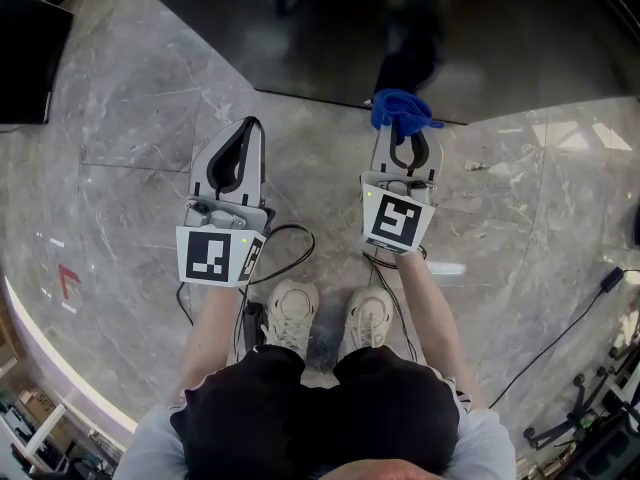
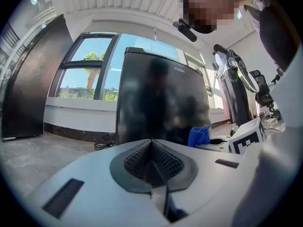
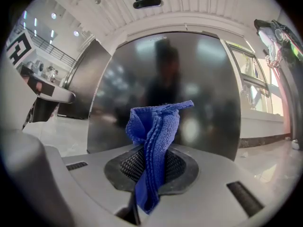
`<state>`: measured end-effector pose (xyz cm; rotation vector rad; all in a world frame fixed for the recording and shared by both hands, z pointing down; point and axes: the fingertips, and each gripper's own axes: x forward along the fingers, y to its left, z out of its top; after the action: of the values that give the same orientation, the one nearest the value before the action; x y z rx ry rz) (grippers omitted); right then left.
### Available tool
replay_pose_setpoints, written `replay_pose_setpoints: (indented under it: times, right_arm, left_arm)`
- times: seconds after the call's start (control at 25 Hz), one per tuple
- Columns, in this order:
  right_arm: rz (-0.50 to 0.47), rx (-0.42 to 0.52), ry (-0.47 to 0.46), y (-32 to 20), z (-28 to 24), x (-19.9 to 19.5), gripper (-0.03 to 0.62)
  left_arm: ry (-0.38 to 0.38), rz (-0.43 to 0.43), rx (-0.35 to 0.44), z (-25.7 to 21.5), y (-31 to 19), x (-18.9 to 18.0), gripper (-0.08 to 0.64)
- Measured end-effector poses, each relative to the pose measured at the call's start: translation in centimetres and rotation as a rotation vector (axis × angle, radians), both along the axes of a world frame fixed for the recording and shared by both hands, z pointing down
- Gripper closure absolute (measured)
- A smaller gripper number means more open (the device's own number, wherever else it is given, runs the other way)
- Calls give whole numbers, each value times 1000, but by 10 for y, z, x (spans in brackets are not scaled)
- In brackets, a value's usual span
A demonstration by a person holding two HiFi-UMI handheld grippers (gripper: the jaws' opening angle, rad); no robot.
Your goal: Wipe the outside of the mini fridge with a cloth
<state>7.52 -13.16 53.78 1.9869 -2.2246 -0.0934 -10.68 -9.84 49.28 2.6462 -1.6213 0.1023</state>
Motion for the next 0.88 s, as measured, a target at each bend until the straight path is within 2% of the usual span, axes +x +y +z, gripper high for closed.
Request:
replay_pose_setpoints:
  times: [0.12,0.36,0.6,0.88]
  right_arm:
    - [80,-26,26,5,5,36,517]
    - [279,-31,20,13,8,114,517]
    - [401,-62,-84,17,15,162,517]
    - [524,-102,-178,18,26,205,517]
  left_arm:
    - [-5,8,-7,1,1,4,555]
    - [-8,24,-14,4,1,16,555]
    - [-14,66,-18,7,4,34,555]
    - [-16,59,-16,5,2,34,555]
